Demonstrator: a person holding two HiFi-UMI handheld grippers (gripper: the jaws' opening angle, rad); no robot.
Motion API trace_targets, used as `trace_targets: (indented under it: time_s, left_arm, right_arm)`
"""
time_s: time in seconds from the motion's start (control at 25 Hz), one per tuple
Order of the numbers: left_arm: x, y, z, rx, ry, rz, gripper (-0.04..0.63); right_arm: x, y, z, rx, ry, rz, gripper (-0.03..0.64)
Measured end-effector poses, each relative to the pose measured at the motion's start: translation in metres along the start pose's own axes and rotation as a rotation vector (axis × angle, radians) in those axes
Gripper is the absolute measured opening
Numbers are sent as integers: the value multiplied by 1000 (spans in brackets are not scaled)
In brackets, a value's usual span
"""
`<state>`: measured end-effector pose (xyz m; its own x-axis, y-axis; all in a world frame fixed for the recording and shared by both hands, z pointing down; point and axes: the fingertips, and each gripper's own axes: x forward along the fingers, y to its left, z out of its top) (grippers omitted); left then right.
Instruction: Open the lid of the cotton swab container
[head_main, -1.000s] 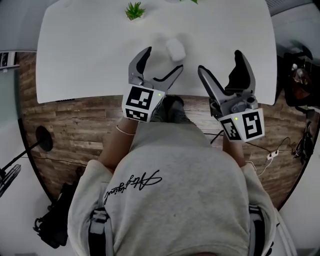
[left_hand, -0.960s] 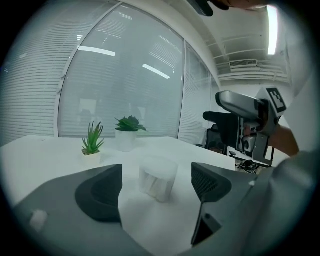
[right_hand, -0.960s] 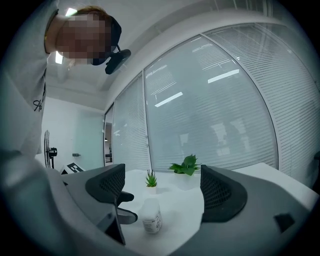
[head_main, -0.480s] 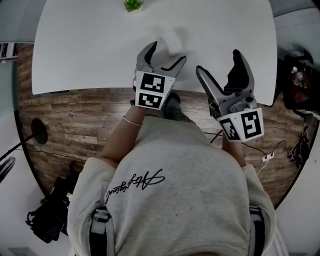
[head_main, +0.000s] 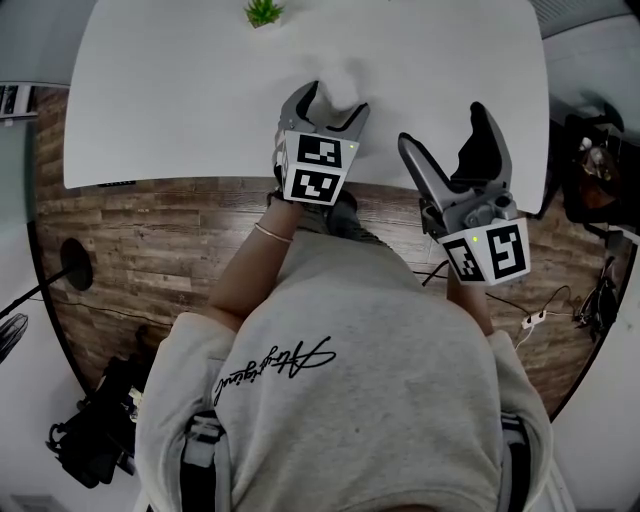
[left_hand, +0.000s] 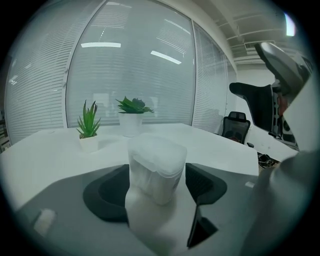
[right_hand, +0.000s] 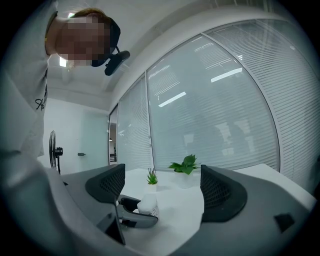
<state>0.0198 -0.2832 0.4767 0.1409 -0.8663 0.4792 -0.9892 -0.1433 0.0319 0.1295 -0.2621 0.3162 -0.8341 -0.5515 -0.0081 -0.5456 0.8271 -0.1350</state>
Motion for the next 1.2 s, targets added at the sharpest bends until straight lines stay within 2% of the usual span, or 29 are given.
trace_targets:
  time_s: [0.2,1.0,1.12,1.16,1.2]
  left_arm:
    - [3,4,1,-4,2,22,325]
    - [-9,14,-5,4,-20,14,305]
    - [-12,14,-6,18,-26,-8,285]
    - [-14,15,-6,17,-31,-15,219]
    - [-15,15,-7,15,-37,-21,218]
  right_arm:
    - [-2,-2,1,2,-3,-1,456]
    - [5,7,-2,19,1,12,451]
    - [6,9,-3,16,3,16,451]
    - [6,10,-3,16,4,16,451]
    - [5,10,-4,16,4,15,451]
